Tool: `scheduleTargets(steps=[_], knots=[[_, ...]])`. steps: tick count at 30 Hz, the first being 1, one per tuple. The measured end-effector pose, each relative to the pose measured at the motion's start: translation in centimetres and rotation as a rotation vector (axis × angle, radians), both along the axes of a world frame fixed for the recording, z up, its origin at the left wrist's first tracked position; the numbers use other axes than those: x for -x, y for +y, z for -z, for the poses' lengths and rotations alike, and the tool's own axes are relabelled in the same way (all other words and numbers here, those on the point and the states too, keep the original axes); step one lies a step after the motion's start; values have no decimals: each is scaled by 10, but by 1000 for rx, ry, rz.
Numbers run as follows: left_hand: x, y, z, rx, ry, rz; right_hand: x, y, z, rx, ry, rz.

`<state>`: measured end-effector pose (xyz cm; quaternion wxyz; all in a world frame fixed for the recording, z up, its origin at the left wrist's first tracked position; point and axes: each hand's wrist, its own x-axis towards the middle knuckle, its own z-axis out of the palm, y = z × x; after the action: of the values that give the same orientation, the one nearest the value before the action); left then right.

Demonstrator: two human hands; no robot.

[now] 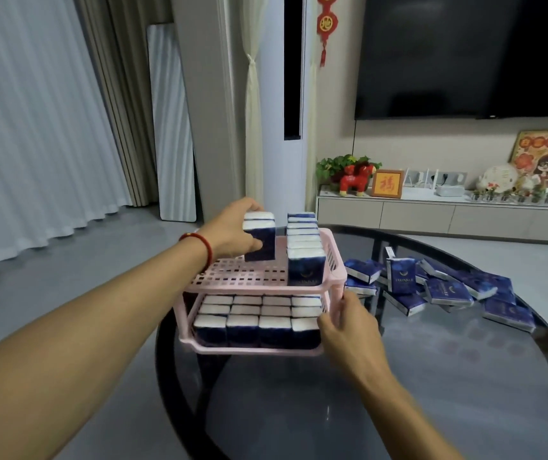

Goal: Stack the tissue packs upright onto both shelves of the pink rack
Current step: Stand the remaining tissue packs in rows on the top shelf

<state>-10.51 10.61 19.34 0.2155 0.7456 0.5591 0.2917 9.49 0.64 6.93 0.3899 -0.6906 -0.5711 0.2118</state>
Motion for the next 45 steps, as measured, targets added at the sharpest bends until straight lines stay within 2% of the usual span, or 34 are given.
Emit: scheduleTargets(steps=[3,9,15,31,36,45], knots=[[-10,30,11,47,-93,-18,-3,5,3,99,77,-36],[-19,56,30,49,-94,27,-7,12,3,145,107,-69],[-16,61,34,35,22,100,-9,12,1,171,118,-81],[-15,50,23,17,186,65,-18,11,3,209,136,-139],[-16,42,19,24,165,51,-36,17,8,207,171,-93],[-14,38,19,37,141,48,-71,35,29,212,121,48]])
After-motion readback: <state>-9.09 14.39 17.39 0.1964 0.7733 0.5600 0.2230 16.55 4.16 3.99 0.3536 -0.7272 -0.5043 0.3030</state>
